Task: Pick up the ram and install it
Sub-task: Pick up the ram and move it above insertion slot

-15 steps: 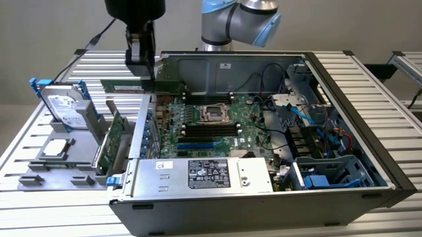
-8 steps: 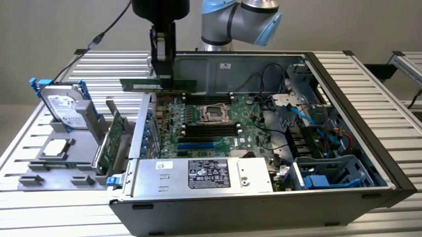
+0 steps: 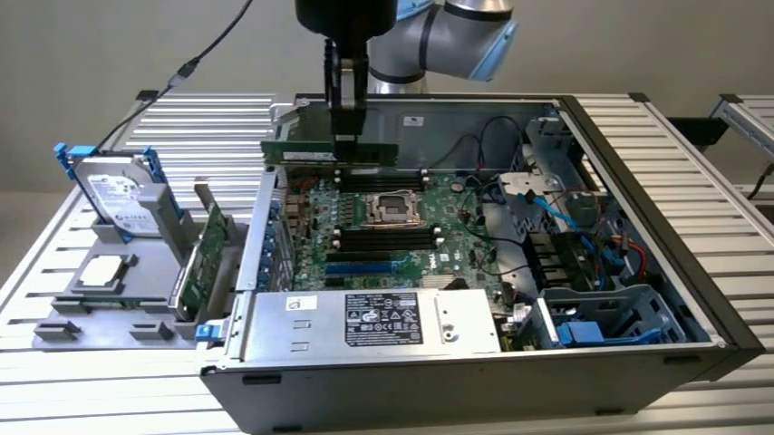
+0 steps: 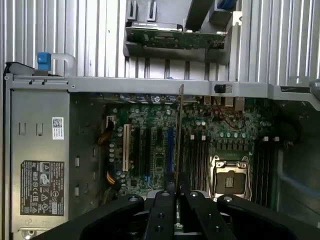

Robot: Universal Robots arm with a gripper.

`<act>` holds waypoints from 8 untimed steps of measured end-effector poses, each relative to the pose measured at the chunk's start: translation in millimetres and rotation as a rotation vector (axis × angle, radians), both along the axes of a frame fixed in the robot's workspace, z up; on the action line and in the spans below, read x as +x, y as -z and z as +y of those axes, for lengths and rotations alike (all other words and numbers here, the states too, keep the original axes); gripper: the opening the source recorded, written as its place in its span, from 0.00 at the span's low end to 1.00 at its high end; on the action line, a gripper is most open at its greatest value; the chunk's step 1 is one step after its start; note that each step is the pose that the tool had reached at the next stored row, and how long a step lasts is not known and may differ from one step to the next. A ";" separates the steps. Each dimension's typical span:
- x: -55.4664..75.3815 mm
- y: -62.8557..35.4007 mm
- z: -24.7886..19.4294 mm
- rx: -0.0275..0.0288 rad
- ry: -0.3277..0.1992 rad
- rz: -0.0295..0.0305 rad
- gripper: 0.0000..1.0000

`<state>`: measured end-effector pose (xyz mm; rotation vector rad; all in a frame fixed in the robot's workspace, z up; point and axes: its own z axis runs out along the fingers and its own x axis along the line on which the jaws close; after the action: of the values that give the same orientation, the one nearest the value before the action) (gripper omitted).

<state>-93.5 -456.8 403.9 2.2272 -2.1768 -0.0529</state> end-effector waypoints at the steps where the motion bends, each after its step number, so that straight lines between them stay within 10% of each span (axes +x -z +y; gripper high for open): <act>1: 4.5 1.0 1.3 0.0007 0.000 -0.0001 0.13; 8: 28.8 10.1 12.2 0.0062 0.000 -0.0001 0.13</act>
<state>-64.8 -444.7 393.7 2.2303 -2.1799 -0.0597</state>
